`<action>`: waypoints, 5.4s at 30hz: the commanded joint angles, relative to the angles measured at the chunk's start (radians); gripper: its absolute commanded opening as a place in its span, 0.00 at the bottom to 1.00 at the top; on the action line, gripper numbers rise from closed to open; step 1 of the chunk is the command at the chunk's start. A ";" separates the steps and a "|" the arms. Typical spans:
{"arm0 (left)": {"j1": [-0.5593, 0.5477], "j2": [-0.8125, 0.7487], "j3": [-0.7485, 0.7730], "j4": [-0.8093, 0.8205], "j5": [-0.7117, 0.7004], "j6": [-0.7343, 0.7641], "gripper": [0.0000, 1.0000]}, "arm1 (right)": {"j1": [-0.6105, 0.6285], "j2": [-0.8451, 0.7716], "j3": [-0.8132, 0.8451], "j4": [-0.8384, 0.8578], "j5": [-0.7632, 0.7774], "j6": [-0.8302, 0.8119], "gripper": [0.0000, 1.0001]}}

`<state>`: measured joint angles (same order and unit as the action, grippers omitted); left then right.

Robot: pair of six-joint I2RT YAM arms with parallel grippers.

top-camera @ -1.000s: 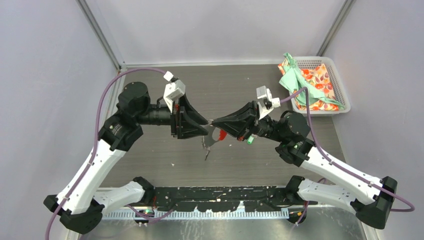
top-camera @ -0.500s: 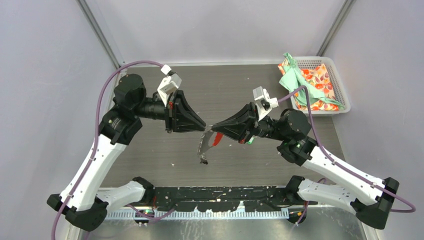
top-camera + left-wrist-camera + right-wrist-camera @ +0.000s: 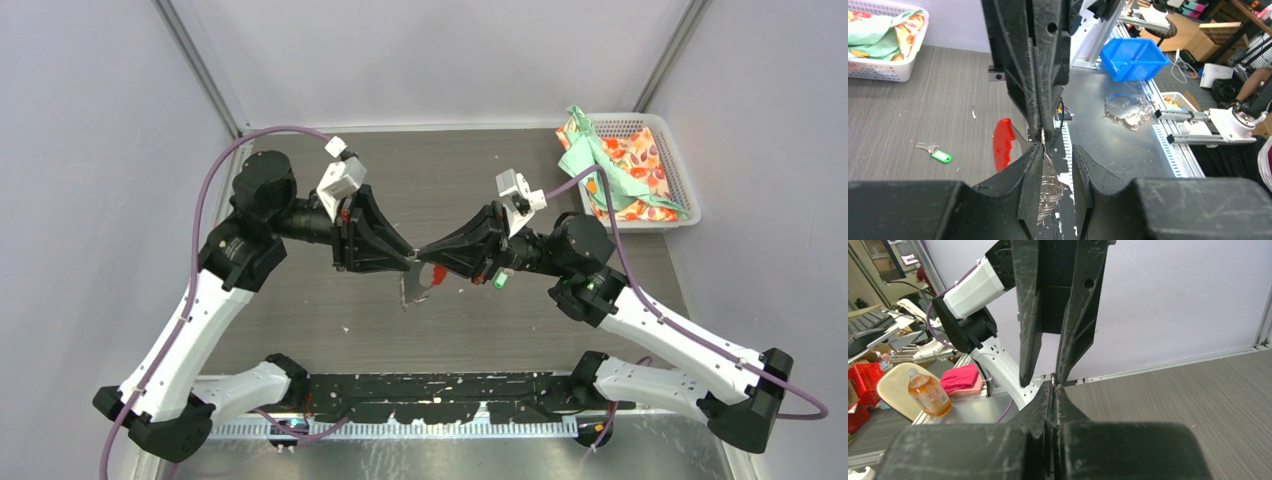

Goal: Put the keys on the keyring

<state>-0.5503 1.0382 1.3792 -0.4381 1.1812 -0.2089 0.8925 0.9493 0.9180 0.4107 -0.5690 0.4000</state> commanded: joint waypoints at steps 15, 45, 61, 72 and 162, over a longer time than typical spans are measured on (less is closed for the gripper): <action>-0.026 -0.047 -0.019 -0.021 -0.080 0.002 0.19 | -0.003 -0.012 0.071 -0.006 -0.019 -0.015 0.01; -0.026 -0.066 -0.013 -0.123 -0.196 0.196 0.00 | -0.027 0.103 0.499 -0.915 -0.049 -0.244 0.41; -0.037 -0.041 0.001 -0.152 -0.110 0.202 0.00 | -0.028 0.313 0.763 -1.152 -0.158 -0.419 0.43; -0.037 -0.047 -0.008 -0.146 -0.165 0.204 0.00 | -0.027 0.345 0.765 -1.129 -0.201 -0.402 0.23; -0.129 -0.085 -0.177 -0.018 -0.144 0.146 0.21 | -0.009 0.094 0.349 -0.623 -0.132 -0.451 0.01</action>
<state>-0.6743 0.9710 1.1801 -0.4625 0.9821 -0.0700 0.8860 1.0573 1.2621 -0.3283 -0.6769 -0.0753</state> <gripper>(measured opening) 0.207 0.034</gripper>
